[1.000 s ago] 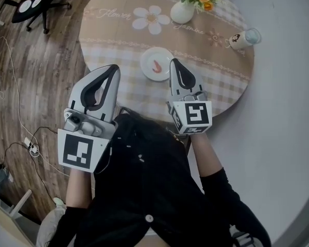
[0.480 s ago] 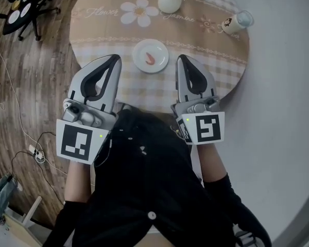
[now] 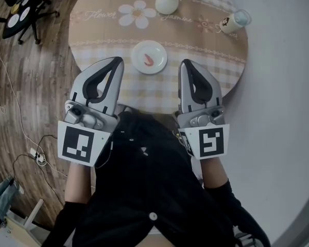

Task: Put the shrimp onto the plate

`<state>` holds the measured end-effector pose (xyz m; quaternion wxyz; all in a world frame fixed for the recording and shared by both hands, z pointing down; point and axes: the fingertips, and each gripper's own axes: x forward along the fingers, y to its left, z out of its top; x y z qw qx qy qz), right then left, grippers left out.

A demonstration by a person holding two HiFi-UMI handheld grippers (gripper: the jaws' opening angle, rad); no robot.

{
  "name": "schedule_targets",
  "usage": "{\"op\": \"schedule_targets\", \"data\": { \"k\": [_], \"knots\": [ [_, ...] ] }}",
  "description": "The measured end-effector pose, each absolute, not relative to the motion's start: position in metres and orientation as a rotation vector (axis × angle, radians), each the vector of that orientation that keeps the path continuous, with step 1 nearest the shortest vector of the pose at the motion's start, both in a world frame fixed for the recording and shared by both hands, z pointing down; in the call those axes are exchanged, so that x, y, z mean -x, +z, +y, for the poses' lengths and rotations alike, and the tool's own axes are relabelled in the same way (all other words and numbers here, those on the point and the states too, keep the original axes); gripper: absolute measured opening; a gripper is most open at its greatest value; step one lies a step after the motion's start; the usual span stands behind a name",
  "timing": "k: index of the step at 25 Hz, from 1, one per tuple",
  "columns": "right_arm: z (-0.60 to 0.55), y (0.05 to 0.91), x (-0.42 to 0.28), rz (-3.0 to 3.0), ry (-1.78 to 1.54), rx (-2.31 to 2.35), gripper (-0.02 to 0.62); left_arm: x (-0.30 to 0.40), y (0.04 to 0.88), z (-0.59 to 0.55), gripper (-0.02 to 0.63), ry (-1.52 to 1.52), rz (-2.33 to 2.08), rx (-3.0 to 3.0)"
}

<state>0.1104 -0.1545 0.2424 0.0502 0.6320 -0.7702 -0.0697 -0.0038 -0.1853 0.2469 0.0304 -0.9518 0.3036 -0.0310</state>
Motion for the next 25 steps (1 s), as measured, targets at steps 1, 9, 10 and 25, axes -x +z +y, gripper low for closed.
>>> {"op": "schedule_targets", "data": {
  "k": [1, 9, 10, 25],
  "knots": [
    [-0.153, 0.242, -0.11, -2.346, -0.217, -1.923, 0.002, 0.004, 0.247, -0.184, 0.0, -0.095, 0.933, 2.934],
    [-0.151, 0.241, -0.109, -2.351, -0.212, -1.924, 0.001, 0.003, 0.246, -0.179, 0.002, -0.1, 0.932, 2.931],
    [-0.151, 0.241, -0.109, -2.351, -0.213, -1.925, 0.002, 0.003, 0.246, -0.179, 0.0, -0.101, 0.932, 2.93],
    [-0.151, 0.242, -0.099, -2.347, -0.231, -1.882, 0.002, 0.008, 0.244, -0.175, 0.001, -0.091, 0.953, 2.921]
  ]
}}
